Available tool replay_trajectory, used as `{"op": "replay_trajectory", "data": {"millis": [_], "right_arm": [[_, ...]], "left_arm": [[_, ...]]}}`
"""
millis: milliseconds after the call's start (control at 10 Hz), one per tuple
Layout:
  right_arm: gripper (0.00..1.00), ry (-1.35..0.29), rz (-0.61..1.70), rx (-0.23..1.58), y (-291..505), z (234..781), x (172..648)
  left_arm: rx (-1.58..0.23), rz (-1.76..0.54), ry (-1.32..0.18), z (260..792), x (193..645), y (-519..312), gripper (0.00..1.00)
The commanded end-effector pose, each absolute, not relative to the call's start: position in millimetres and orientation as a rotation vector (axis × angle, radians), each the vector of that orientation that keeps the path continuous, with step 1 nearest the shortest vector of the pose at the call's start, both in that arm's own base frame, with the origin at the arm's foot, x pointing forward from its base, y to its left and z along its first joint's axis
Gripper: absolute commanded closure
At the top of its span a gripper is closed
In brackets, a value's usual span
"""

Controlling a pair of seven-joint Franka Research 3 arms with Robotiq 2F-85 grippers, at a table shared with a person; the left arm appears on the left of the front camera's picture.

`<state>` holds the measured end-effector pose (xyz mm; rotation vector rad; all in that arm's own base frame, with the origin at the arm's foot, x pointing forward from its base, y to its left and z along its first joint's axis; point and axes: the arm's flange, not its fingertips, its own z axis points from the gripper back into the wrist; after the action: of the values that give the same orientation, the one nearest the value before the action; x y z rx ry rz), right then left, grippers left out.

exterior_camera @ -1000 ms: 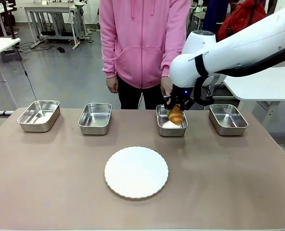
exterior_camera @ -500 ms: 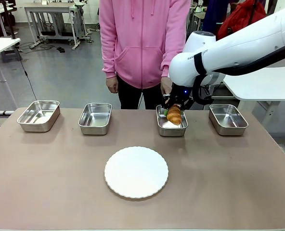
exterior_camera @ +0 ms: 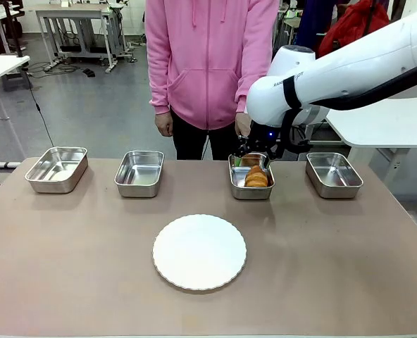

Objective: Place the bread in the container.
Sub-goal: Place the Butter Roll into the Airtight Container indicated by the human.

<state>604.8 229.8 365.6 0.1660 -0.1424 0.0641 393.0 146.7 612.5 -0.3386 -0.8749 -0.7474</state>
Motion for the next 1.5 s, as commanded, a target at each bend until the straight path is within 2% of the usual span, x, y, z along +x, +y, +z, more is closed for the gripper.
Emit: {"op": "replay_trajectory", "data": {"millis": [0,1000,1200,1400], "right_arm": [[0.0,-0.144,0.068,0.159,229,365,605],[0.0,-0.142,0.065,0.166,230,366,605],[0.0,-0.207,0.069,0.164,231,396,573],[0.0,-0.285,0.107,0.134,239,424,514]], "left_arm": [[-0.347,-0.754,-0.885,613,392,146,0.0],[-0.347,-0.754,-0.885,613,392,146,0.0],[-0.347,-0.754,-0.885,613,392,146,0.0],[-0.347,-0.754,-0.885,613,392,146,0.0]]}}
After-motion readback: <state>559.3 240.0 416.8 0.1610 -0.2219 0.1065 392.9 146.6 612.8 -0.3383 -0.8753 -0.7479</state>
